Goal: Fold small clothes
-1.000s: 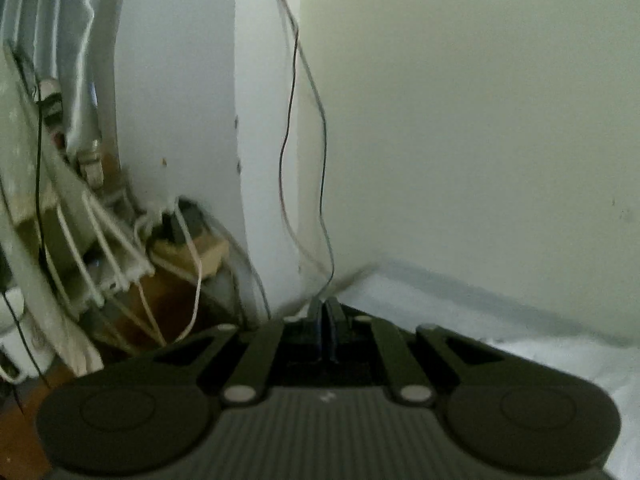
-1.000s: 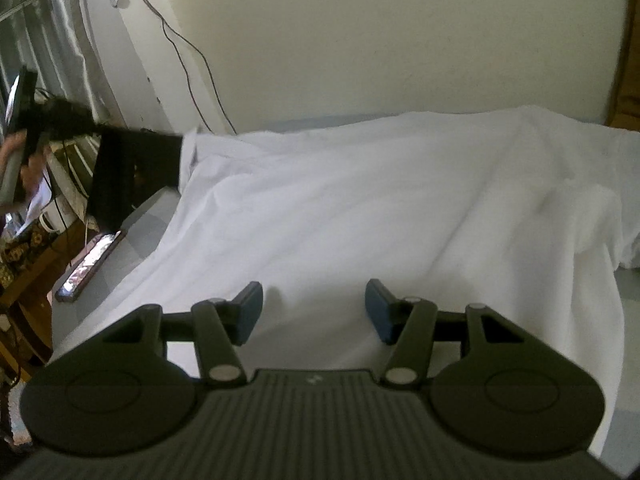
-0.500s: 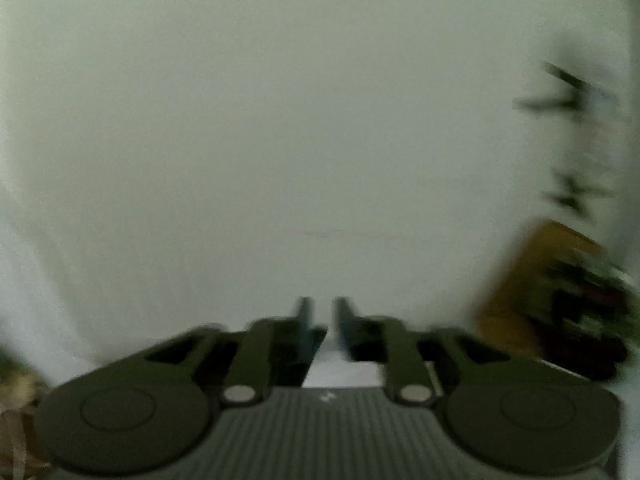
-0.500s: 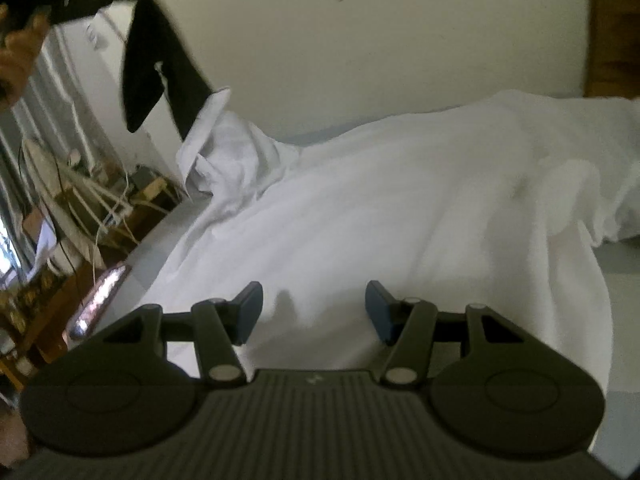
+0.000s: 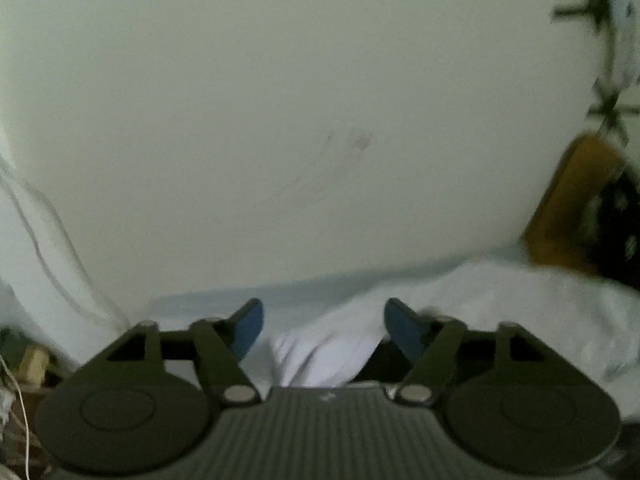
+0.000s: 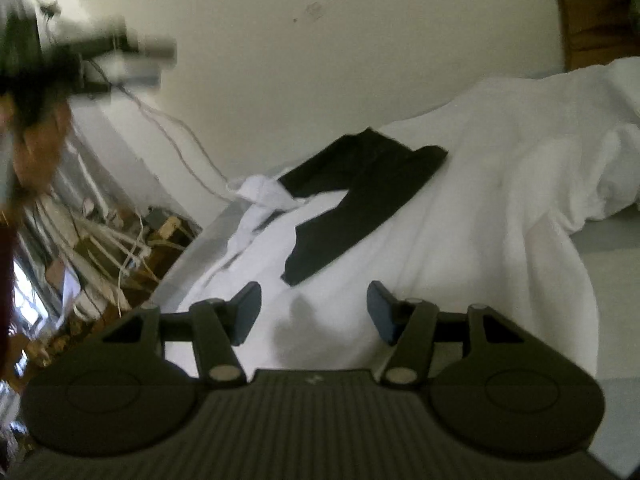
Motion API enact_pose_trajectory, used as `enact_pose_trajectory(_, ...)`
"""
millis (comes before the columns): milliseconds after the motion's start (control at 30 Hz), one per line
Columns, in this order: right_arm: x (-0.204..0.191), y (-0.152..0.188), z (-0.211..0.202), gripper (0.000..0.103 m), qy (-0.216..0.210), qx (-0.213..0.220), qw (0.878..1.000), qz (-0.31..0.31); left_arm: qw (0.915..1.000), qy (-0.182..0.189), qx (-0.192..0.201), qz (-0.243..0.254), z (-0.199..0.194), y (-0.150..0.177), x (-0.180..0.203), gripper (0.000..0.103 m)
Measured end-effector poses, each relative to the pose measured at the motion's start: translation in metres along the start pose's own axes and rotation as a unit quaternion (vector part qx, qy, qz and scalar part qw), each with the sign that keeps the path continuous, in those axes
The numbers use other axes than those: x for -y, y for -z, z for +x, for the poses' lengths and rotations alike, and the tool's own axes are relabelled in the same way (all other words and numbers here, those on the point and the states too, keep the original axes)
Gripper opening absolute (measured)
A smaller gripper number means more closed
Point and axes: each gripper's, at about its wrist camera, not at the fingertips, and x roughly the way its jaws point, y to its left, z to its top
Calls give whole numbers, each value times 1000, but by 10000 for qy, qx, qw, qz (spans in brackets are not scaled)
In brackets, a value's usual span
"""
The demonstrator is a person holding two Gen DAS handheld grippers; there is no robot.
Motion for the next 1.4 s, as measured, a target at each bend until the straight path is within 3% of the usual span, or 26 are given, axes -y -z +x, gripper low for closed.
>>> enact_pose_trajectory(33,1,-4,1,63,-29,-25,10000,80,9999,62,-99,-16,10,14,-5,83)
enact_pose_trajectory(167,-2,-36,12,66,166,-109,9998,-15,9988,266,-285,300,42,63,7,84)
enact_pose_trajectory(300,-6,-63,51,67,533,-348,9977,-248,9955,-17,-226,915,73,105,39,81)
enact_pose_trajectory(333,-5,-65,65,65,634,-461,9966,-256,9937,-191,-202,1088,81,111,47,66)
enact_pose_trajectory(367,-4,-65,76,49,649,-578,9958,-278,9909,-421,-235,1261,92,118,54,36)
enact_pose_trajectory(400,-4,-63,89,34,666,-708,9947,-324,9886,-554,-312,1363,101,123,55,18)
enact_pose_trajectory(433,-3,-61,97,2,730,-811,9932,-414,9869,-647,-398,1425,111,125,52,8)
enact_pose_trajectory(533,-14,-65,91,3,816,-721,9904,-851,9930,-628,-150,994,104,118,22,7)
enact_pose_trajectory(600,-26,-80,57,3,863,-282,9866,-1356,9957,-528,4,764,89,116,0,8)
enact_pose_trajectory(667,-32,-96,12,3,945,78,9809,-1699,9960,-326,-12,835,76,120,-14,16)
enact_pose_trajectory(700,-33,-101,-10,3,1039,180,9772,-1844,9968,-161,-37,787,68,124,-21,20)
enact_pose_trajectory(767,-31,-106,-46,6,1340,203,9698,-2028,9980,425,-127,459,57,127,-42,62)
enact_pose_trajectory(800,-28,-105,-57,8,1450,133,9694,-1978,9960,881,-70,148,52,127,-56,65)
enact_pose_trajectory(833,-25,-102,-64,10,1541,81,9703,-1864,9938,1102,18,-138,49,122,-68,65)
enact_pose_trajectory(900,-21,-93,-60,24,1569,-57,9725,-1721,9899,1153,155,-815,52,109,-88,65)
enact_pose_trajectory(967,-25,-78,-40,52,1425,-232,9753,-1671,9835,1125,-50,-1413,72,92,-104,65)
enact_pose_trajectory(1067,-39,-60,18,57,1030,-551,9779,-1731,9746,1015,-737,-1856,124,72,-111,60)
enact_pose_trajectory(1133,-52,-49,55,63,902,-760,9751,-1878,9732,820,-1058,-1872,155,69,-103,60)
enact_pose_trajectory(1200,-59,-41,90,68,879,-1004,9703,-2018,9694,933,-1260,-1888,179,70,-92,62)
enact_pose_trajectory(1267,-52,-39,117,61,1048,-1232,9649,-2071,9689,998,-1297,-1854,192,68,-81,53)
enact_pose_trajectory(1300,-52,-39,121,48,1041,-1172,9625,-2212,9734,898,-1190,-1741,191,69,-76,42)
enact_pose_trajectory(1333,-53,-42,119,2,1014,-1183,9576,-2422,9765,824,-1142,-1631,192,67,-72,20)
enact_pose_trajectory(1367,-53,-46,115,2,1003,-1233,9549,-2508,9782,773,-1082,-1597,191,64,-71,11)
enact_pose_trajectory(1400,-53,-52,105,2,1055,-1105,9553,-2529,9777,800,-1005,-1659,186,62,-72,11)
